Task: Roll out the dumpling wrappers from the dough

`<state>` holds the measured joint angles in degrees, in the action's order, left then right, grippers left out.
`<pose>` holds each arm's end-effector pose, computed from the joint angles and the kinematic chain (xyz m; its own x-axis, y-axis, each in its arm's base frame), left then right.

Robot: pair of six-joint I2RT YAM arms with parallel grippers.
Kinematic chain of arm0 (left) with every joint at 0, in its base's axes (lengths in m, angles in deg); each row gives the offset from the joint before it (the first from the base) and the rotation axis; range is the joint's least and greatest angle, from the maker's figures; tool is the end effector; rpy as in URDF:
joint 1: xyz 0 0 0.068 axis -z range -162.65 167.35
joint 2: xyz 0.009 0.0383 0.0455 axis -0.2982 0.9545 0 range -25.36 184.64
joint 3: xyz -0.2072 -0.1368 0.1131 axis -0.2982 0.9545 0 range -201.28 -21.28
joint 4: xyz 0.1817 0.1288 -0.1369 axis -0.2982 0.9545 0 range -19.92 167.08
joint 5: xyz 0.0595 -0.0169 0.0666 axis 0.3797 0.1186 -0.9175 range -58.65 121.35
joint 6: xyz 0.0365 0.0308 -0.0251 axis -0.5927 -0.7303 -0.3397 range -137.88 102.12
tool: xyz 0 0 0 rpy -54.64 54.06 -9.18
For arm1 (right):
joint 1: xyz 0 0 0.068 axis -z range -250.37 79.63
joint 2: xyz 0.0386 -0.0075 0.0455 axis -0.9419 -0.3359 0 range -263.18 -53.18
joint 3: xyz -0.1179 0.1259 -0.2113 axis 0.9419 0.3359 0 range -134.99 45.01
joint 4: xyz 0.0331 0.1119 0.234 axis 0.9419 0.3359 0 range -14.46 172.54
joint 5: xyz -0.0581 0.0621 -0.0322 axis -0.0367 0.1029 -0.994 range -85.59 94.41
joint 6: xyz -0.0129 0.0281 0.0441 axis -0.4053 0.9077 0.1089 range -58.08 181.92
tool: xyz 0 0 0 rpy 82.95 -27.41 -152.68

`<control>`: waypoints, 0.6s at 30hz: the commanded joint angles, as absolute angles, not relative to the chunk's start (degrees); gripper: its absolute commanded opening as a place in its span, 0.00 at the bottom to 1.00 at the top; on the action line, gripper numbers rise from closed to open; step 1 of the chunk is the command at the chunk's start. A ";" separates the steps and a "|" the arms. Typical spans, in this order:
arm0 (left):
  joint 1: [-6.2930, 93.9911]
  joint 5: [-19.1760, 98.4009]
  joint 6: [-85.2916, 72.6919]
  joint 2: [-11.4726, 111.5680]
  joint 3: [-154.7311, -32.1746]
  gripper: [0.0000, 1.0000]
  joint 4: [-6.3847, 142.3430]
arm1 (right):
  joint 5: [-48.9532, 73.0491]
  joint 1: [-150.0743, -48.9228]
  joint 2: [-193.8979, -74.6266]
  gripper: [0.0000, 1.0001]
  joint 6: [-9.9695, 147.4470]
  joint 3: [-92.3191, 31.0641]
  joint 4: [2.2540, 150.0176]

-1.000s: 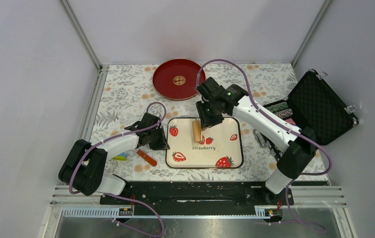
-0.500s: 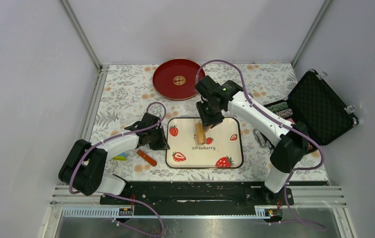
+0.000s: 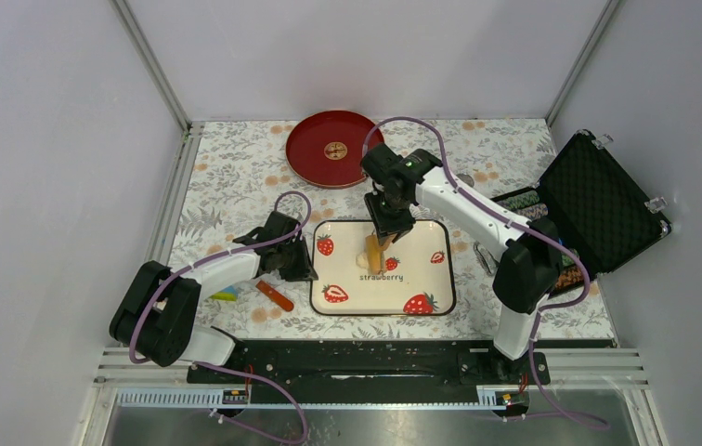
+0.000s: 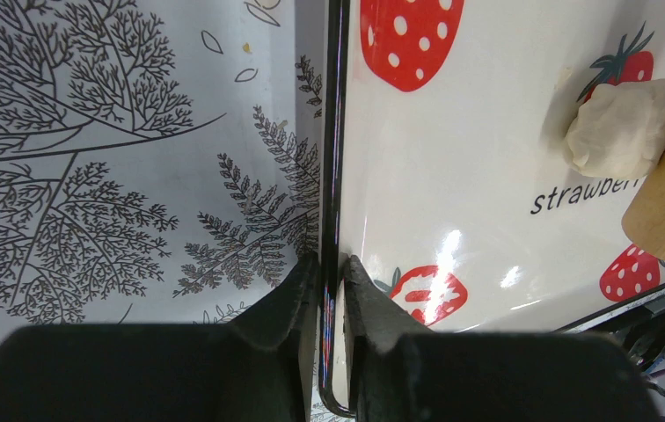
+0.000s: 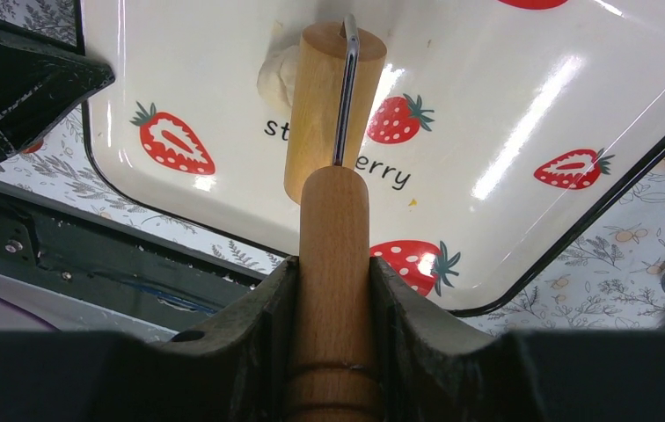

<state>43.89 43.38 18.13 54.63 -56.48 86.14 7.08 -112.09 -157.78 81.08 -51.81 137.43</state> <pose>0.2143 -0.1154 0.1485 -0.9423 -0.1721 -0.2871 -0.0324 0.9006 -0.4335 0.2792 0.2512 0.2925 -0.8833 -0.3484 -0.3138 -0.4097 0.8989 0.1553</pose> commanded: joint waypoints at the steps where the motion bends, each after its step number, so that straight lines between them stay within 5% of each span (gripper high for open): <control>1: 43.63 40.14 16.41 56.59 -55.59 0.00 86.61 | 8.53 -111.69 -158.08 0.00 80.25 -53.98 137.89; 18: 43.62 40.14 16.41 56.57 -55.70 0.00 86.56 | 7.30 -111.71 -155.48 0.00 80.21 -60.58 141.32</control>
